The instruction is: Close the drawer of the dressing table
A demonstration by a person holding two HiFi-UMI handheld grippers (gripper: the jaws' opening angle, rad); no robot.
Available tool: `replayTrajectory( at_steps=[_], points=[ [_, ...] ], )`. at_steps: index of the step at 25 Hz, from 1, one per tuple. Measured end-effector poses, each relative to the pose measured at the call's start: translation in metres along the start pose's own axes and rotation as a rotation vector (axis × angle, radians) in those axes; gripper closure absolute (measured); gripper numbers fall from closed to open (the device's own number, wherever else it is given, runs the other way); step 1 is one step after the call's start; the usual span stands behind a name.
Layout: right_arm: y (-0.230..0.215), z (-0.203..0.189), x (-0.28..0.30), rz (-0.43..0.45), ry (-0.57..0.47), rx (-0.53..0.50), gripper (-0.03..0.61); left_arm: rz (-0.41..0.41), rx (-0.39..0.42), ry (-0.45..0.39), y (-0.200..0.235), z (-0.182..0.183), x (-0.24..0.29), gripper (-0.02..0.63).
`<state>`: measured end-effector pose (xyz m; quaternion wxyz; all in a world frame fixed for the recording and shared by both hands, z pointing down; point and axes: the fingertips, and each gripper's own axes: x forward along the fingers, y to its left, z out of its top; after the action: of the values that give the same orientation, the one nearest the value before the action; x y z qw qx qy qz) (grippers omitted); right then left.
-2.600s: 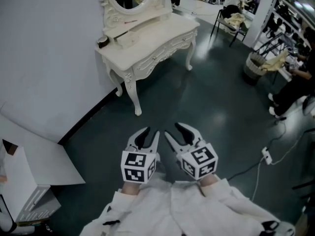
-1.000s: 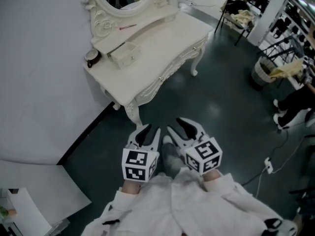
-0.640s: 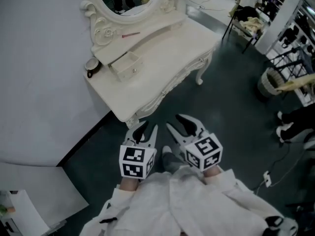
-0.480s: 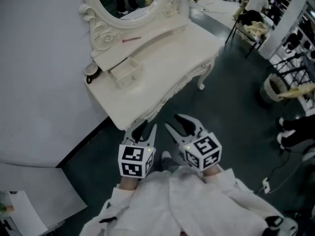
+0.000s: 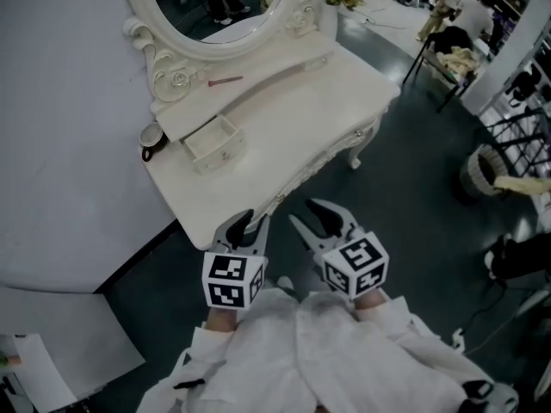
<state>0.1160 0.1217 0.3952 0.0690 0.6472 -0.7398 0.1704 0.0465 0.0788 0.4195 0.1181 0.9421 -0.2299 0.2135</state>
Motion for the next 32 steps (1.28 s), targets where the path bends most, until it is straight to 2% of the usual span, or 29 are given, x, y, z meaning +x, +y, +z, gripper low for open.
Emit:
replayTrajectory(
  at_steps=[11, 20, 32],
  points=[
    [-0.009, 0.001, 0.019, 0.037, 0.021, 0.013, 0.422, -0.012, -0.001, 0.031, 0.004, 0.006, 0.021, 0.505],
    [-0.036, 0.01, 0.05, 0.044, 0.032, -0.002, 0.422, 0.009, -0.025, 0.021, 0.031, 0.019, 0.048, 0.505],
    [-0.055, 0.04, 0.142, 0.182, 0.073, -0.058, 0.423, 0.099, -0.092, 0.016, 0.102, 0.043, 0.091, 0.505]
  ],
)
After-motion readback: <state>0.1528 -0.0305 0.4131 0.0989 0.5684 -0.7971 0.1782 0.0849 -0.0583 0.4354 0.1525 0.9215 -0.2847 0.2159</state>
